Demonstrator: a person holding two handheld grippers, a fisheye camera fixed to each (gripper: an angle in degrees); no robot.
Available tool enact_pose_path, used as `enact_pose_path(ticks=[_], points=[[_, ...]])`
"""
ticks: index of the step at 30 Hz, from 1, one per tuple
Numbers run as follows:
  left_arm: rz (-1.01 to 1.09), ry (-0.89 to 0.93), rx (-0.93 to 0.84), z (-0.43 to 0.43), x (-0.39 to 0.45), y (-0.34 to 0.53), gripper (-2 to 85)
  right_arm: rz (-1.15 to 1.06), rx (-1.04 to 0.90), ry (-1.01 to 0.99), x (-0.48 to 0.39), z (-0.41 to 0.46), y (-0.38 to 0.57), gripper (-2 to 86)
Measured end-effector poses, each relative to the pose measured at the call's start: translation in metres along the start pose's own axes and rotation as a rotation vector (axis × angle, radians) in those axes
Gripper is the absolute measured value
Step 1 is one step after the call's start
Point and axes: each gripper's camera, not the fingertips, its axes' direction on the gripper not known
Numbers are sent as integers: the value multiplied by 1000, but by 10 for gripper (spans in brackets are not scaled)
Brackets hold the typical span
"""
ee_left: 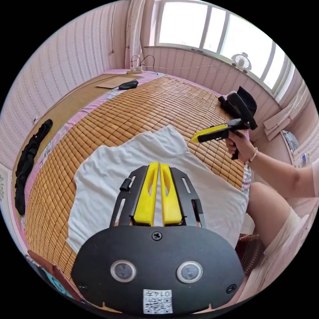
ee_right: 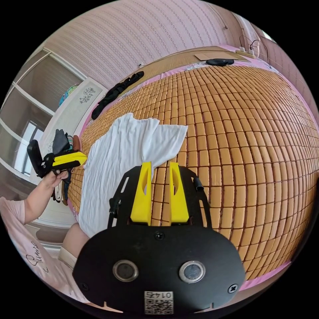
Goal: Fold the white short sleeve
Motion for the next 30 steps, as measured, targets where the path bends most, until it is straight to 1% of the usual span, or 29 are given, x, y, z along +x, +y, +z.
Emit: enact_pose_path(ticks=[3, 6, 10, 12, 13, 15, 17, 19, 22, 26, 30], points=[[36, 26, 26, 51, 10, -68, 3, 55, -13, -14, 2, -5, 8, 79], [47, 102, -47, 109, 22, -115, 29, 95, -50, -27, 0, -13, 17, 76], [22, 24, -89, 164, 28, -145, 69, 113, -94, -57, 0, -23, 14, 73], [2, 30, -146, 184, 24, -151, 73, 108, -99, -65, 0, -23, 6, 72], [38, 22, -158, 194, 23, -150, 63, 112, -109, -62, 1, -22, 0, 72], [87, 35, -112, 195, 20, -146, 35, 127, -110, -73, 3, -19, -8, 71], [68, 65, -137, 191, 11, -143, 13, 139, -104, -103, 3, -19, -17, 71], [-5, 101, -54, 161, -9, -126, 0, 141, -91, -111, 0, -20, -27, 70], [-125, 125, 14, 121, -36, -90, -5, 140, -83, -132, -7, -17, -37, 71], [-261, 110, 11, 108, -59, -41, -6, 116, -111, -166, -19, -5, -48, 77], [-365, 111, -60, 124, -71, -7, -6, 66, -134, -159, -36, 8, -64, 90]])
